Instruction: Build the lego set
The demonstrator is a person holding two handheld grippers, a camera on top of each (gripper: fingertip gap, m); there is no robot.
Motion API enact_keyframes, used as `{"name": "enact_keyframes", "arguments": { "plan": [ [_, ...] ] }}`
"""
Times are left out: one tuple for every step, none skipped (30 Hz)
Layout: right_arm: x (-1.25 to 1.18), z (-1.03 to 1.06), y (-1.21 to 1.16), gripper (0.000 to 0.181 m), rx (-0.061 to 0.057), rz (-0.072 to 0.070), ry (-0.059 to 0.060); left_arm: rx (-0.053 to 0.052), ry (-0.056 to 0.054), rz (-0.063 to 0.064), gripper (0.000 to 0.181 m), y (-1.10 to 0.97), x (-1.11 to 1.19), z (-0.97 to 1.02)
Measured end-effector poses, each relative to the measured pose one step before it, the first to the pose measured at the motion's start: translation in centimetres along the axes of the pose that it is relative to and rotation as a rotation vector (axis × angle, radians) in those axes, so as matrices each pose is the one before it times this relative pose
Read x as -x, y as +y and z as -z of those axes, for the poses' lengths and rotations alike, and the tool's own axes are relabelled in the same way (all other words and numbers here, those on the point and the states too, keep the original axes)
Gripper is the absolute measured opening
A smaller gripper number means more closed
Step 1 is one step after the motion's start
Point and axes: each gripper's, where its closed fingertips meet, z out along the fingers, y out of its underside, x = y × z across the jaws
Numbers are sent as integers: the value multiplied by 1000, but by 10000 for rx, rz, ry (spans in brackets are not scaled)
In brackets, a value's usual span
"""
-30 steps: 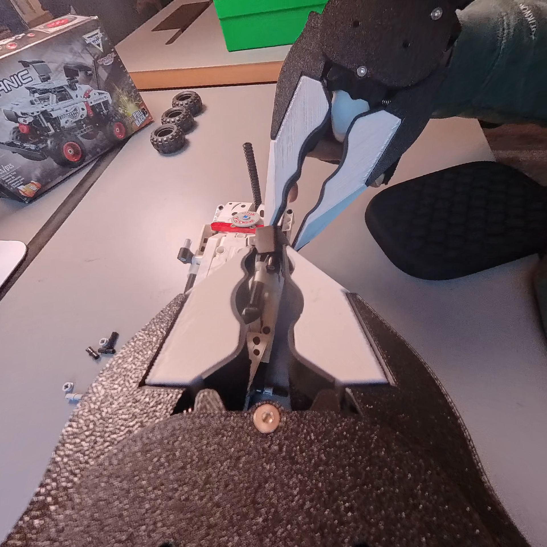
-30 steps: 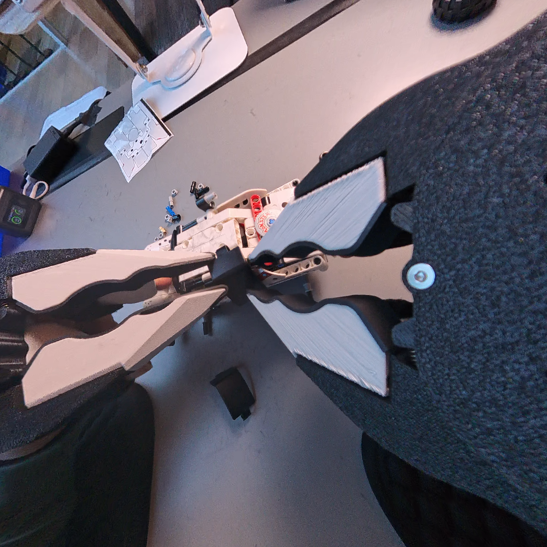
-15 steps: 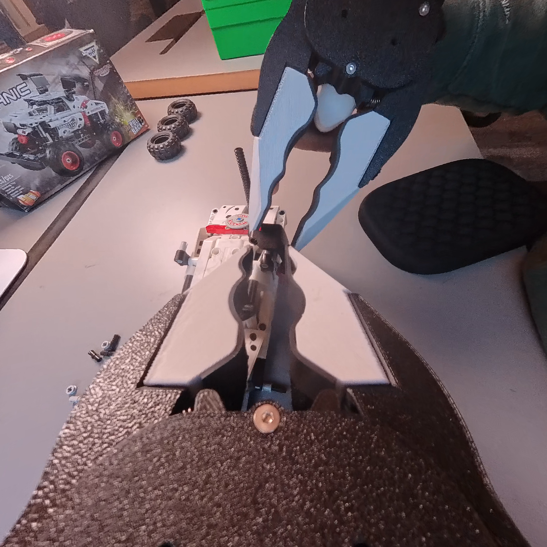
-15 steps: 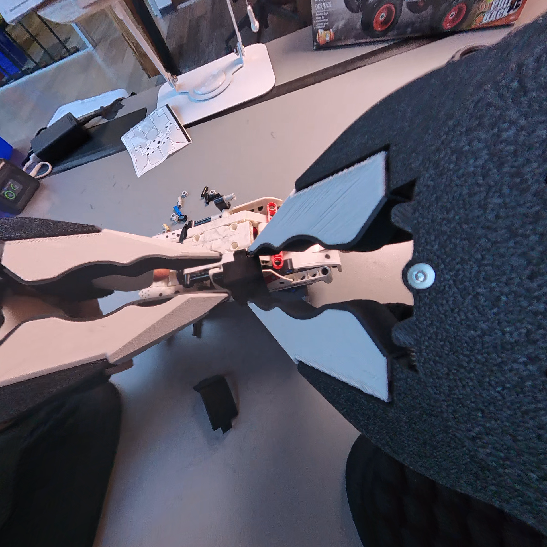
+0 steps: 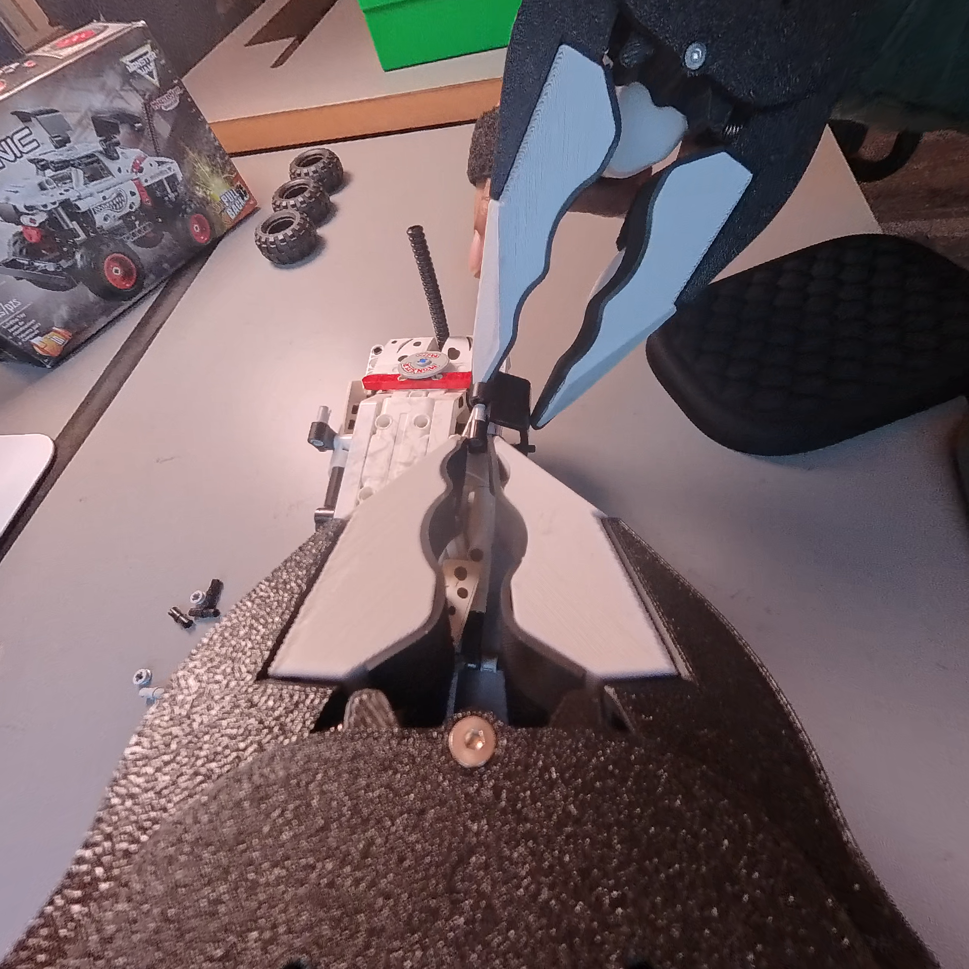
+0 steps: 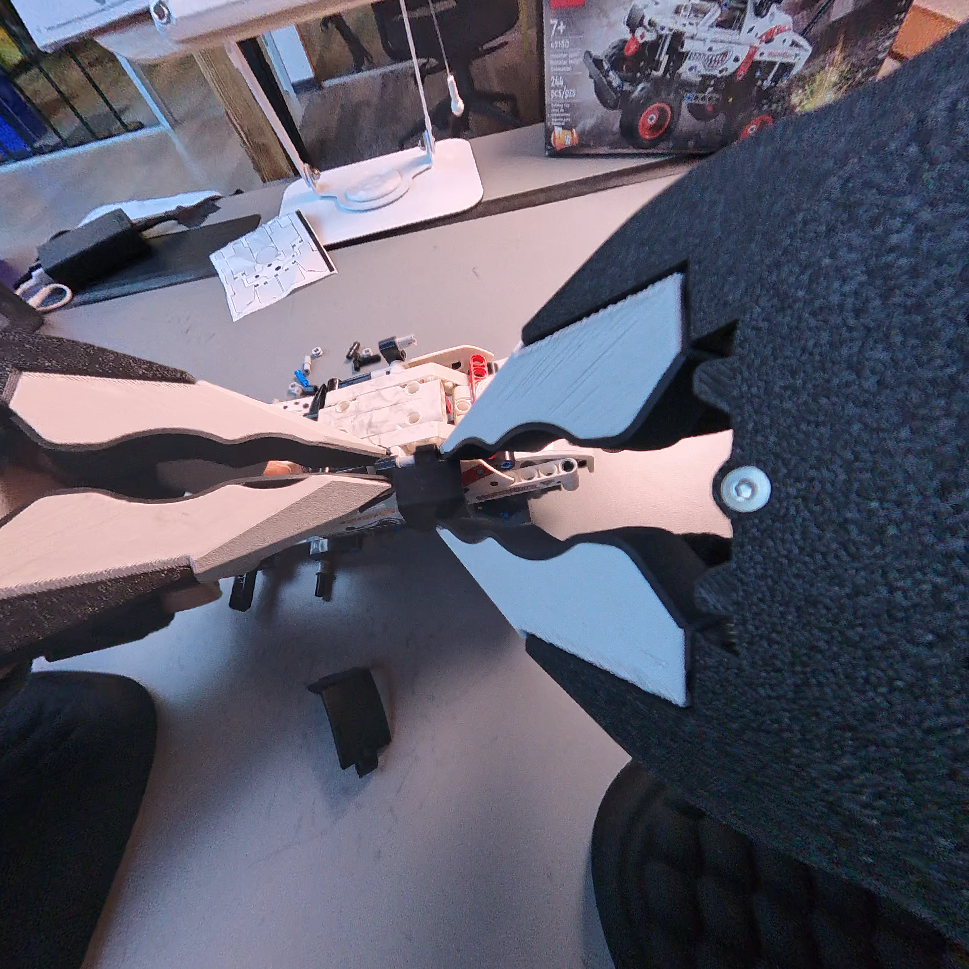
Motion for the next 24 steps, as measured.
{"name": "enact_keyframes", "arguments": {
  "plan": [
    [-48,-7,-36,20,66,31,-63,-19,17,52,4,-3,30,1],
    [28,-16,75,21,115,21,-106,-26,47,68,4,-13,-2,-11],
    [-16,5,40,20,101,-50,-103,-47,15,59,4,-13,46,-10],
    [-13,3,63,20,125,-67,-110,-53,27,60,4,-17,-1,-16],
    [-9,25,53,20,139,-3,-98,-50,26,39,4,-12,8,-8],
    [-14,3,32,20,161,44,-55,-37,5,11,4,-8,38,1],
    [-19,-3,11,20,174,98,-37,-12,2,1,4,0,9,-1],
    [-7,-4,24,20,195,103,-30,-1,-10,9,3,-13,16,-3],
    [-23,-5,35,20,190,57,-31,-9,-29,0,3,4,23,-14],
    [-24,-18,25,20,158,27,-24,-5,-33,8,3,-2,11,-7],
    [-23,-21,31,20,143,-10,-7,-4,-33,19,3,-4,18,-19],
    [4,-7,43,20,157,29,7,5,-18,32,3,-5,-18,-15],
    [8,1,31,20,177,69,45,11,-25,25,3,-9,-9,-12],
    [3,-1,28,20,184,111,80,3,-27,28,3,-8,-3,-16],
    [-1,1,25,20,163,110,90,-1,-10,63,3,0,-16,-1],
    [16,12,11,20,116,95,67,-5,7,65,3,2,-27,8],
    [-6,11,-10,20,60,49,40,-11,28,36,4,-14,-57,15],
    [1,-3,24,20,47,-23,9,-32,34,16,4,-34,-79,28],
    [23,20,0,20,35,-19,1,-62,17,-2,4,-53,-35,51],
    [-16,11,14,20,42,9,39,-63,63,-16,6,-27,-57,76],
    [-62,23,-29,20,29,35,80,-23,74,-32,8,16,-31,95],
    [-79,-33,128,19,123,105,104,20,59,-79,9,36,25,113],
    [-100,-57,65,18,76,196,157,65,86,-133,9,58,-21,93],
    [-64,-43,32,18,96,103,98,105,20,-190,8,92,48,27]
  ]
}}
